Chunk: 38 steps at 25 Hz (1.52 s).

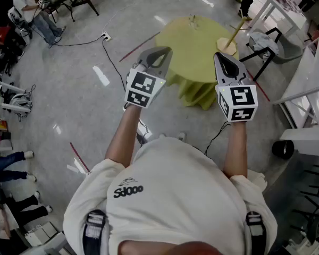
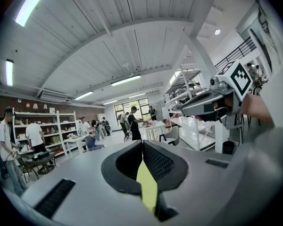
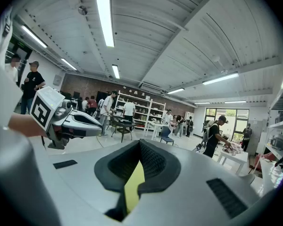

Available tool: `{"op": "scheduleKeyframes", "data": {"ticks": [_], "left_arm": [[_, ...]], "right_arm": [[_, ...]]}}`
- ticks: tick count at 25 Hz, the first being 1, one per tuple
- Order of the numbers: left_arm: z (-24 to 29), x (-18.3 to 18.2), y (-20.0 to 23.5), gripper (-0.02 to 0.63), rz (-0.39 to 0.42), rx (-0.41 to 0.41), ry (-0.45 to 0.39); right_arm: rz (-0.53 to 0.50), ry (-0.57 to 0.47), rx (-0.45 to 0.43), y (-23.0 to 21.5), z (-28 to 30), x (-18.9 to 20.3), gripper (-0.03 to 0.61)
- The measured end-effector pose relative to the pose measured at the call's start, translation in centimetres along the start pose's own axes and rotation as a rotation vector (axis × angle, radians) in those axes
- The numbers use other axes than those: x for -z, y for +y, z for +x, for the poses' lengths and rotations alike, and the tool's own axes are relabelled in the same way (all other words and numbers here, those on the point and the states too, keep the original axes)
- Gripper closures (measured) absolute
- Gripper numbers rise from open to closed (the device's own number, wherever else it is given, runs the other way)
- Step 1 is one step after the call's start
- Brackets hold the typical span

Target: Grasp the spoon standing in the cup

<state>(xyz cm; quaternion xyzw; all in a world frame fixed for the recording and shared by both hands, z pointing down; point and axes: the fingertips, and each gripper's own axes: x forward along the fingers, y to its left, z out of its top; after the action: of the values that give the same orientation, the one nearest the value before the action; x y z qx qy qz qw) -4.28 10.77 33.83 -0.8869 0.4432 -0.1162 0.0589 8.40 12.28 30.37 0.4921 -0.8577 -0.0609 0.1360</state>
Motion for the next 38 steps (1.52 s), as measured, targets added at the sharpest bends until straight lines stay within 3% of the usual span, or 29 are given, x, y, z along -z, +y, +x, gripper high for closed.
{"op": "scheduleKeyframes", "data": {"ticks": [13, 24, 31, 38], "left_arm": [[4.4, -0.3, -1.6, 0.581, -0.001, -0.02, 0.019], [8.9, -0.2, -3.2, 0.581, 0.006, -0.013, 0.047], [13.0, 1.0, -1.6, 0.581, -0.006, 0.008, 0.057], [18.5, 2.7, 3.0, 0.581, -0.018, 0.03, 0.061]], "right_arm": [[0.037, -0.031, -0.033, -4.7, 0.4, 1.8, 0.557], [0.035, 0.004, -0.082, -7.7, 1.7, 4.6, 0.557], [0.026, 0.048, -0.098, -9.5, 5.6, 6.4, 0.557], [0.027, 0.06, -0.085, -11.6, 12.1, 6.8, 0.557]]}}
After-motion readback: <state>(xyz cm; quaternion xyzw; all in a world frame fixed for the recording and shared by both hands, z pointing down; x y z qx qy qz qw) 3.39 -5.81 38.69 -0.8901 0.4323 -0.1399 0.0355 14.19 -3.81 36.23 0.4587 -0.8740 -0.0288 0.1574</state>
